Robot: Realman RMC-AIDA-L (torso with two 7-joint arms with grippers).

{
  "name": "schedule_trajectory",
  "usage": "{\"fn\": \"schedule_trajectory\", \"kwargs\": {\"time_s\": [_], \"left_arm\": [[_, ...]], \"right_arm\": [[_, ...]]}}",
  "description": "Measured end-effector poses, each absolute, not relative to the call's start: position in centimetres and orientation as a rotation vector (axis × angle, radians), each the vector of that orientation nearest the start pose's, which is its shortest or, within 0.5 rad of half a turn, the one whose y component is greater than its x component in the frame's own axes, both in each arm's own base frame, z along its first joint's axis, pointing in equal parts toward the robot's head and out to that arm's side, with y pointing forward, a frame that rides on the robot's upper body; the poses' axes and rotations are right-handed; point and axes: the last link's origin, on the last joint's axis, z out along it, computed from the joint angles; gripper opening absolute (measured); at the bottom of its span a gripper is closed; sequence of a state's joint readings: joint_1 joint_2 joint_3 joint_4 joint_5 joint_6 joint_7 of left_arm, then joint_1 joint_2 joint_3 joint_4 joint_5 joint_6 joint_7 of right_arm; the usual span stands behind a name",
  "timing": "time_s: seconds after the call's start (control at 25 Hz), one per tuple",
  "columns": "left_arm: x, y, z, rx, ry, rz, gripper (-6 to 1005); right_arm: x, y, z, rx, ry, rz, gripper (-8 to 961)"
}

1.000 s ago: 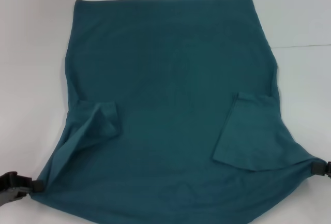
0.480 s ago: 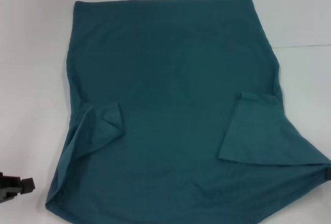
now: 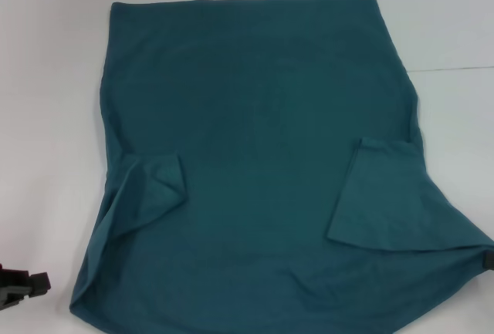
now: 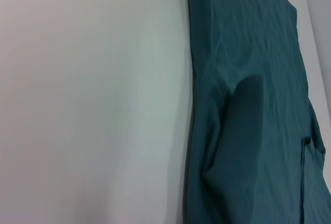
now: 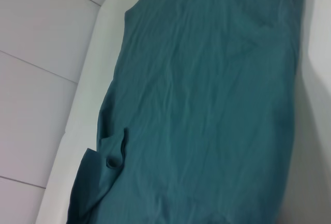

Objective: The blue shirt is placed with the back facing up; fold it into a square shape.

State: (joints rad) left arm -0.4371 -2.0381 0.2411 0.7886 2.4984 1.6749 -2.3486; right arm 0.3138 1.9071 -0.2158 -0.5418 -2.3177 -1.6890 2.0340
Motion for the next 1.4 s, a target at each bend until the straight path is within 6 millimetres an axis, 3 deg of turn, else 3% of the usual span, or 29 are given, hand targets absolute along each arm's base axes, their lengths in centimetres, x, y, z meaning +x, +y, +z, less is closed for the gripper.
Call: {"fn": "schedule_trajectory", "kwargs": {"time_s": [0.12, 0.56, 1.0, 1.4], "left_arm": [[-35.6, 27.6, 5.8, 2.248, 2.421, 0.649, 97], [-35.7, 28.5, 4.5, 2.231, 2.469, 0.588, 282], [-35.1, 28.7, 3.9, 2.238, 2.432, 0.508, 662], [-35.1, 28.6, 3.4, 2.224, 2.431, 0.493, 650]], "right_arm": [[38.8, 23.9, 7.8, -2.016, 1.890, 0.783, 29], [38.6, 24.4, 7.8, -2.023, 1.886, 0.784, 30], [38.5, 24.5, 7.9, -2.022, 1.885, 0.783, 30], [38.5, 24.6, 8.0, -2.025, 1.881, 0.783, 30]]}}
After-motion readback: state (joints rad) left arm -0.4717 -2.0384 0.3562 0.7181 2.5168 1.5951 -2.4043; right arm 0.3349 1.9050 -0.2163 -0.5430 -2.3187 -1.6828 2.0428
